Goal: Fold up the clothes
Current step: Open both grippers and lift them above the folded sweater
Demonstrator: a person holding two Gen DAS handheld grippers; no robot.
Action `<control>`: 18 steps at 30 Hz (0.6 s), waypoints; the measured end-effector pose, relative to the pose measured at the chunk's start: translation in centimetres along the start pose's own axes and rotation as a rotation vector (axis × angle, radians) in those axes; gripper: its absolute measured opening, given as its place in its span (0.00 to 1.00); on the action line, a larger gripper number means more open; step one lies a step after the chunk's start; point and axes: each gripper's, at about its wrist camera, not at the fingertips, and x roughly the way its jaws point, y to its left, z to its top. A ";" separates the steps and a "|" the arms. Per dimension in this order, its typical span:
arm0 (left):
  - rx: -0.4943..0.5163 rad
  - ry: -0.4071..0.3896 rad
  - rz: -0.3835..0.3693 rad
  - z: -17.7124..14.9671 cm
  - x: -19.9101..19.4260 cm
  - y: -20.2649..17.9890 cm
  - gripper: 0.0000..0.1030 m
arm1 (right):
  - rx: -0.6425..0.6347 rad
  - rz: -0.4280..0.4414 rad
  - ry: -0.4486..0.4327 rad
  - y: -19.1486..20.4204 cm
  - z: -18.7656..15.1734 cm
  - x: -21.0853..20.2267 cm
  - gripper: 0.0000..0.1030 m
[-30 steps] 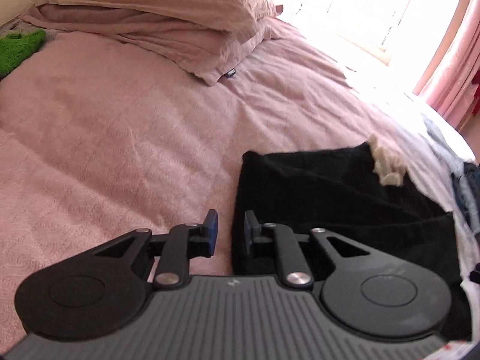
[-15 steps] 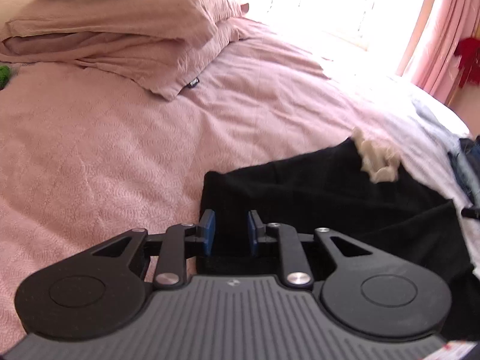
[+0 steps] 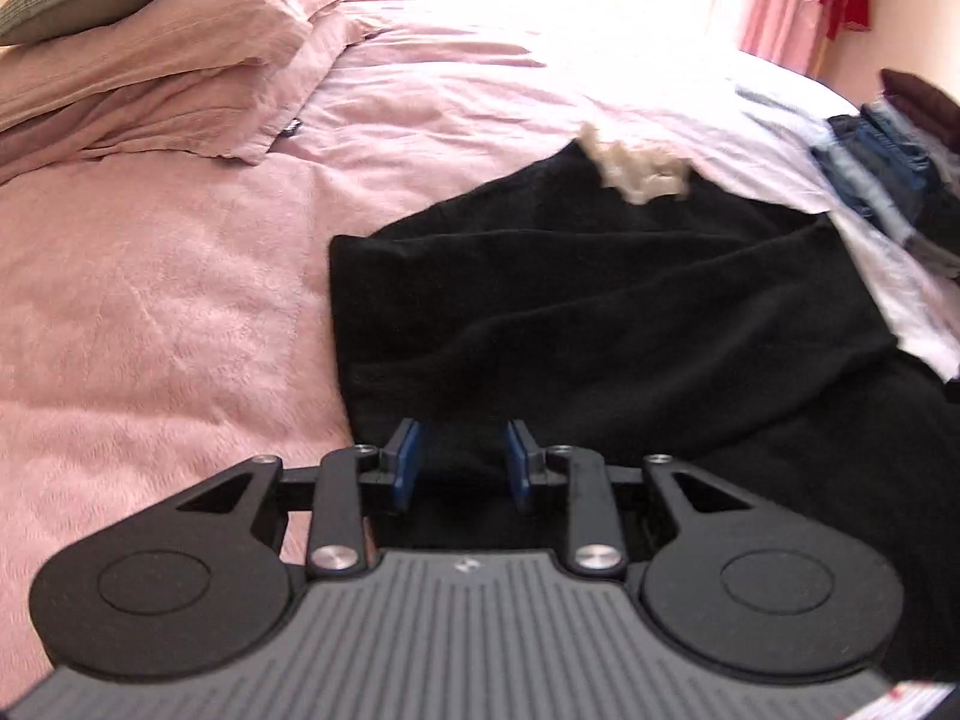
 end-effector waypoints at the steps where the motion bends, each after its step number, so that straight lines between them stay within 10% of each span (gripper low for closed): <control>1: 0.004 0.010 -0.021 -0.6 -0.8 -0.6 0.26 | 0.015 0.028 0.019 0.7 -0.8 -0.7 0.29; 11: -0.060 0.276 0.038 -15.0 -11.1 -6.0 0.32 | 0.067 0.042 0.314 2.4 -15.5 -8.5 0.30; 18: -0.202 0.404 0.187 -16.3 -18.7 -10.6 0.35 | 0.125 0.157 0.401 -0.9 -15.1 -13.8 0.31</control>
